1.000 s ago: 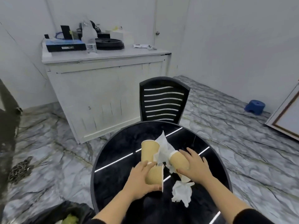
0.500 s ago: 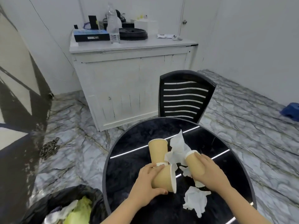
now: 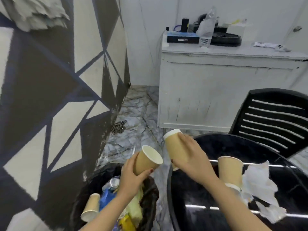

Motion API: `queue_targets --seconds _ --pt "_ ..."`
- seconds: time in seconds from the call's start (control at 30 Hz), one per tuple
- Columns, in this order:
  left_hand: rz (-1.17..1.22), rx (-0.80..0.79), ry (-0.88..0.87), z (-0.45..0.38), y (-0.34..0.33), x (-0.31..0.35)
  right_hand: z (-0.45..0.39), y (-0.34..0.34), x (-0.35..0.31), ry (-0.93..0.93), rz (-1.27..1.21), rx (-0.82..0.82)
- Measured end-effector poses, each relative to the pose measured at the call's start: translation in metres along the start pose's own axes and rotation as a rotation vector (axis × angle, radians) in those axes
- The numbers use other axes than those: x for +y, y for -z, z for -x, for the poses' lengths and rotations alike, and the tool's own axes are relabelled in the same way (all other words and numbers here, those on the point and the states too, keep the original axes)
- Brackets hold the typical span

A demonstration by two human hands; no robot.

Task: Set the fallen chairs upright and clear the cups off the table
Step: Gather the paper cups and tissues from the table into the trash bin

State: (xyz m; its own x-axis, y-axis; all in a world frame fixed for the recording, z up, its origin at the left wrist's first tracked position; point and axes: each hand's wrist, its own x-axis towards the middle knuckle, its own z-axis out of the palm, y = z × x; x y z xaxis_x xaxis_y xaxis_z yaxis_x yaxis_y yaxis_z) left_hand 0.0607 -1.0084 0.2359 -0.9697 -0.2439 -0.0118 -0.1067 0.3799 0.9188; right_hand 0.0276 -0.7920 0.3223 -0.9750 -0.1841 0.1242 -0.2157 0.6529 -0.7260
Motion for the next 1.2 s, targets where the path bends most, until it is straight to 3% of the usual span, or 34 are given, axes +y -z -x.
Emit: queue_targets --seconds 0.1,0.2,0.37,0.63,0.77,0.9,1.07,1.2 --pt "-0.096 0.148 0.214 0.009 0.05 -0.053 -0.005 -0.083 -0.025 0.058 0.008 -0.227" --pt "-0.176 0.252 0.474 0.032 0.081 -0.111 0.01 -0.164 -0.019 -0.019 0.01 -0.441" --pt "-0.249 0.236 0.774 0.06 0.082 -0.207 0.045 -0.274 0.031 -0.202 0.053 -0.633" --pt "-0.293 0.16 0.875 0.057 0.041 -0.3 0.069 -0.377 0.109 -0.322 0.194 -0.71" --pt "-0.298 0.166 0.821 0.049 0.045 -0.295 0.063 -0.37 0.102 -0.281 0.189 -0.697" --pt "-0.319 0.164 0.665 0.017 0.057 -0.242 0.031 -0.322 0.064 -0.139 0.166 -0.556" --pt "-0.315 0.079 0.412 -0.038 0.051 -0.14 -0.017 -0.224 0.017 -0.041 0.155 -0.322" --pt "-0.278 -0.031 0.252 -0.07 0.018 -0.05 -0.034 -0.125 0.015 -0.028 0.208 -0.104"
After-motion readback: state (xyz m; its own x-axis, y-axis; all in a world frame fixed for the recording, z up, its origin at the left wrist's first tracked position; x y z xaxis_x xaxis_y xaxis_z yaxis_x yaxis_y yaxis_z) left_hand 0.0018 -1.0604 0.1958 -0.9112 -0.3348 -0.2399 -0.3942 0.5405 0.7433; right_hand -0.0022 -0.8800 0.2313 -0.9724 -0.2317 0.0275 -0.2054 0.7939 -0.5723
